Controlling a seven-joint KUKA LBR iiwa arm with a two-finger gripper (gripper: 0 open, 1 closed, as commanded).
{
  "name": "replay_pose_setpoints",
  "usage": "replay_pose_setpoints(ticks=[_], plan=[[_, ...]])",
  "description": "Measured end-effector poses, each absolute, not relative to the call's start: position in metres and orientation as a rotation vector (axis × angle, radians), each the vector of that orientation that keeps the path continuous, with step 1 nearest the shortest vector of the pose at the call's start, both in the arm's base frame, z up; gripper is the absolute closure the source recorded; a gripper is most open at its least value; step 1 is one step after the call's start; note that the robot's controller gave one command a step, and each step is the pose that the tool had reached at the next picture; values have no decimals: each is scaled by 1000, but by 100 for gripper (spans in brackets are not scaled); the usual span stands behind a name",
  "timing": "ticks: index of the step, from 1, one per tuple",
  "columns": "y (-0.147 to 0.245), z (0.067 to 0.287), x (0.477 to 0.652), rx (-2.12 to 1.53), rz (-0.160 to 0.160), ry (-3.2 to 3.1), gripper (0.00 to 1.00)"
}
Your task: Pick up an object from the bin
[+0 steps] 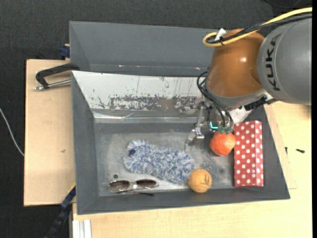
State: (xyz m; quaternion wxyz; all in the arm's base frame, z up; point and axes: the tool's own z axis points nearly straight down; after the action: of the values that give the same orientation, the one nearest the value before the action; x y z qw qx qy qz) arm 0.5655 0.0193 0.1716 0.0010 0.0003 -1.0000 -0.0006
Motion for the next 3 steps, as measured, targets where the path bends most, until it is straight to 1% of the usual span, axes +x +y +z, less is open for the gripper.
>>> replay_pose_setpoints(ticks=[1, 2, 3], plan=[[19, 173, 567, 0, -2, -3144, 0], [70, 80, 529, -34, -2, -3134, 100], [70, 80, 529, -34, -2, -3134, 100]])
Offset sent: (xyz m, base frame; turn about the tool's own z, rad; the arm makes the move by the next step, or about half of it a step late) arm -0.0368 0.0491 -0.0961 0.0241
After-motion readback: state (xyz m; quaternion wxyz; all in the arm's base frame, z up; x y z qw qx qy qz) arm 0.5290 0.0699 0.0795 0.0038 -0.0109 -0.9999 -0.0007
